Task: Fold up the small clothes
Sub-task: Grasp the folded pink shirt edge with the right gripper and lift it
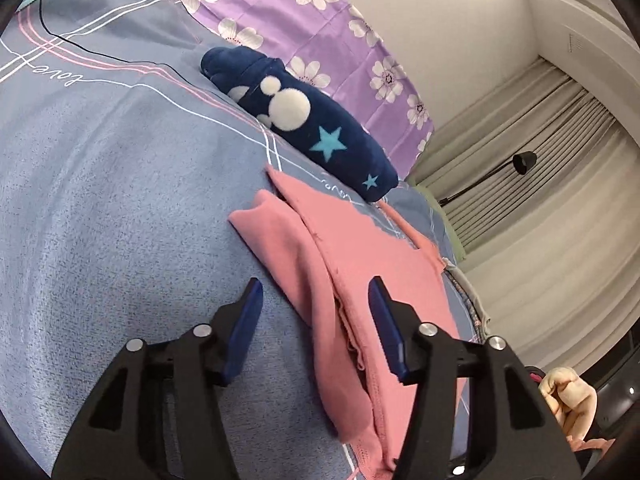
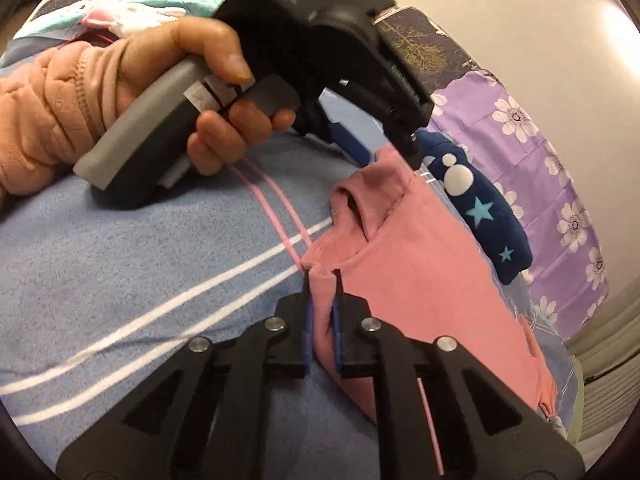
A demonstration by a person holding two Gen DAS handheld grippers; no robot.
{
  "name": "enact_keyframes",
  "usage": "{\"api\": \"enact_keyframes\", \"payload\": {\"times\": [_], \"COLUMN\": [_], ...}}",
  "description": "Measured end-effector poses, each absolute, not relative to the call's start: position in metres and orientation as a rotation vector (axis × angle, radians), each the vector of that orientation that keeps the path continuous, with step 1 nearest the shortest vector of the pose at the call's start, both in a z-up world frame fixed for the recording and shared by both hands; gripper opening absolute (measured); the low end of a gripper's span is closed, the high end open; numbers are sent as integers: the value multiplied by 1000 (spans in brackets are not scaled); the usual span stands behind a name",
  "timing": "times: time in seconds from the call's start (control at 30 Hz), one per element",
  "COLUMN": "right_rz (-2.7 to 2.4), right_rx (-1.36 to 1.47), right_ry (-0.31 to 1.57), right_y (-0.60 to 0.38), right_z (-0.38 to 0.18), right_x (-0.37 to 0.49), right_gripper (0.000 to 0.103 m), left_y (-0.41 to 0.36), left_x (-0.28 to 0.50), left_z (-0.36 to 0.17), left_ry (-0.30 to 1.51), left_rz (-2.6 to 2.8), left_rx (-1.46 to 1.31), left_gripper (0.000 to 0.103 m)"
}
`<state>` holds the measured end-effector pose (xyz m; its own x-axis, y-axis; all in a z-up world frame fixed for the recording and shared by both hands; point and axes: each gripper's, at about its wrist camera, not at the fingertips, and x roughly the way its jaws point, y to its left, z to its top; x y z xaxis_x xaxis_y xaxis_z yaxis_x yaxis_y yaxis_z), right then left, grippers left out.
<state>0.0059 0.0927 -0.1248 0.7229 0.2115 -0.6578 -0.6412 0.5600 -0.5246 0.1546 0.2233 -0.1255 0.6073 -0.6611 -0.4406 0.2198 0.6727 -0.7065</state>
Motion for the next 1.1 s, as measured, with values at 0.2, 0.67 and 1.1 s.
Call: {"api": "enact_keyframes", "payload": {"times": [0.2,0.67,1.1], "right_rz": [457,409,440], "right_rx": [-782,-789,-384], "right_ry": [620,602,556], "right_y": [64,91,-2], "right_z": [-120,-139,-63], "right_x": [5,40,51], "right_gripper": [56,56,7], "left_y": [201,157,118], "left_x": [159,230,225], "left_z": [-120,-121,-51], "left_ry": [800,983,945], "left_rz": [-580,-420,-401], "left_rx": [-560,-467,-338], "left_gripper": [75,16,13]}}
